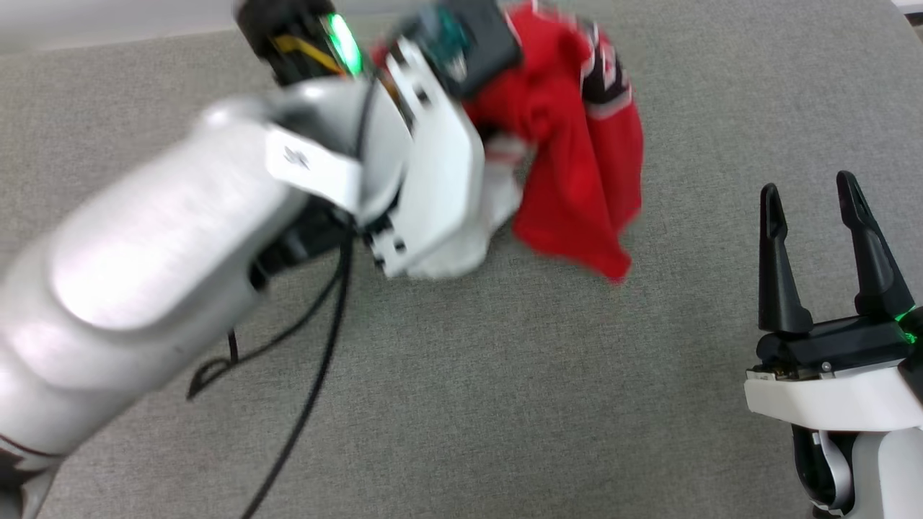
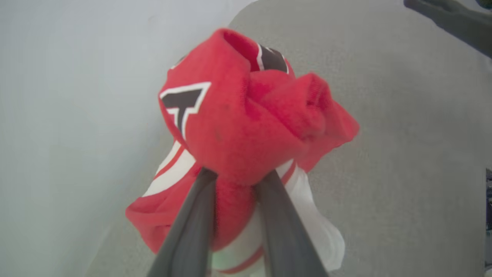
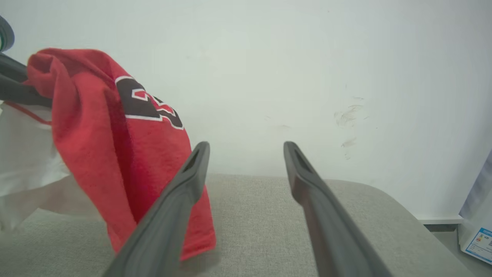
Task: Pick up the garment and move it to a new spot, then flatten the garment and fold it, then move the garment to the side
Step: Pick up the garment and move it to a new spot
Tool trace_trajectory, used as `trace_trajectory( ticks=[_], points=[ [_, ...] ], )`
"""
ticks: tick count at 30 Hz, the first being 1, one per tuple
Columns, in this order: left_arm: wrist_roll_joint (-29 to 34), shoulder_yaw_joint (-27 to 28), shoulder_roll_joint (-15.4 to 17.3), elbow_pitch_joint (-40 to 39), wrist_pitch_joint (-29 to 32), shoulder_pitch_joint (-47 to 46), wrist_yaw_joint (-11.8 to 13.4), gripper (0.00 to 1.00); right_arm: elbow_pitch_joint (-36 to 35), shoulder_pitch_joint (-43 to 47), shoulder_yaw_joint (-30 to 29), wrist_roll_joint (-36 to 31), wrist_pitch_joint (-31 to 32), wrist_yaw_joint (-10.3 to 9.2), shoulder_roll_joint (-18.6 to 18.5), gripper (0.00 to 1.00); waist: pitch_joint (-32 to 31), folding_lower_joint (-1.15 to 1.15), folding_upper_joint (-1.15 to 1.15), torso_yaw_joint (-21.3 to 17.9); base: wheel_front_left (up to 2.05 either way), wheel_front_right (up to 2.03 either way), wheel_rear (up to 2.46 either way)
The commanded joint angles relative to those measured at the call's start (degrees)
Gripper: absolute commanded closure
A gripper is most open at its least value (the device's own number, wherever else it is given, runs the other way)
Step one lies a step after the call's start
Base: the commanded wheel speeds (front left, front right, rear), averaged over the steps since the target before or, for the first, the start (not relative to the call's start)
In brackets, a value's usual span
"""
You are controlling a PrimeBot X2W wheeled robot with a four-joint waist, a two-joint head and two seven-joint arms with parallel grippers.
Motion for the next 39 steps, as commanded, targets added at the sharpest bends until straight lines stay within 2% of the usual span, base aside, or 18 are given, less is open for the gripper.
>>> trace_trajectory(
  ticks=[1, 5, 11, 22, 26, 27, 28, 32, 34, 39],
  points=[
    [-0.42, -2.84, 0.42, 0.08, -0.69, 1.46, -0.02, 1.00, 0.06, 0.06, -0.33, 0.28, -0.16, -0.04, 0.17, 0.00, -0.07, 0.00, 0.00, 0.17, 0.00, 0.00, 0.00],
    [-2.05, -8.09, 0.86, 1.56, -2.13, 3.90, -0.02, 1.00, 0.01, 0.33, -0.46, -0.05, -0.16, -0.04, 0.18, 0.00, -0.22, 0.00, 0.00, 1.10, 0.00, 0.00, 0.00],
    [-4.26, -13.06, 1.80, 5.67, -4.53, 9.07, -0.02, 1.00, 0.27, 0.17, 0.11, -0.37, -0.16, -0.04, 0.17, 0.00, -0.32, 0.00, 0.00, 2.41, 0.00, 0.00, 0.00],
    [-7.41, -15.93, -0.87, 13.76, -7.14, 20.96, -0.04, 1.00, 0.67, 0.59, 0.30, -0.69, -0.16, -0.04, 0.17, 0.00, -0.45, 0.00, 0.00, 2.63, 0.00, 0.00, 0.00],
    [-6.49, -16.42, -1.78, 15.58, -7.81, 22.91, -0.05, 1.00, 0.87, 1.00, 0.27, -0.86, -0.16, -0.04, 0.17, 0.00, -1.23, 0.00, 0.00, 2.80, 0.00, 0.00, 0.00],
    [-6.38, -16.37, -2.09, 16.05, -8.88, 22.82, -0.05, 0.87, 0.98, 1.18, 0.21, -0.84, -0.16, -0.04, 0.17, 0.00, -1.65, 0.00, 0.00, 2.91, 0.00, 0.00, 0.00],
    [-5.80, -16.28, -2.42, 16.44, -10.30, 22.51, -0.05, 0.00, 1.06, 1.51, 0.20, -0.81, -0.16, -0.04, 0.18, 0.00, -2.20, 0.00, 0.00, 3.08, 0.00, 0.00, 0.00],
    [-4.39, -14.81, -3.35, 17.34, -18.53, 21.97, -0.01, 0.00, 1.53, 2.57, 0.44, -0.61, -0.16, -0.04, 0.17, 0.00, -4.77, 0.00, 0.00, 3.70, 0.00, 0.00, 0.00],
    [-3.56, -13.10, -3.61, 17.29, -23.88, 22.56, 0.99, 0.00, 1.86, 3.32, 0.44, -0.57, -0.16, -0.04, 0.18, 0.00, -6.21, 0.00, 0.00, 4.06, 0.00, 0.00, 0.00],
    [-1.35, -8.62, -2.66, 16.35, -36.95, 25.93, 6.68, 0.00, 2.68, 5.34, 0.09, -0.86, -0.16, -0.04, 0.18, 0.00, -9.66, 0.00, 0.00, 5.42, 0.00, 0.00, 0.00]
  ],
)
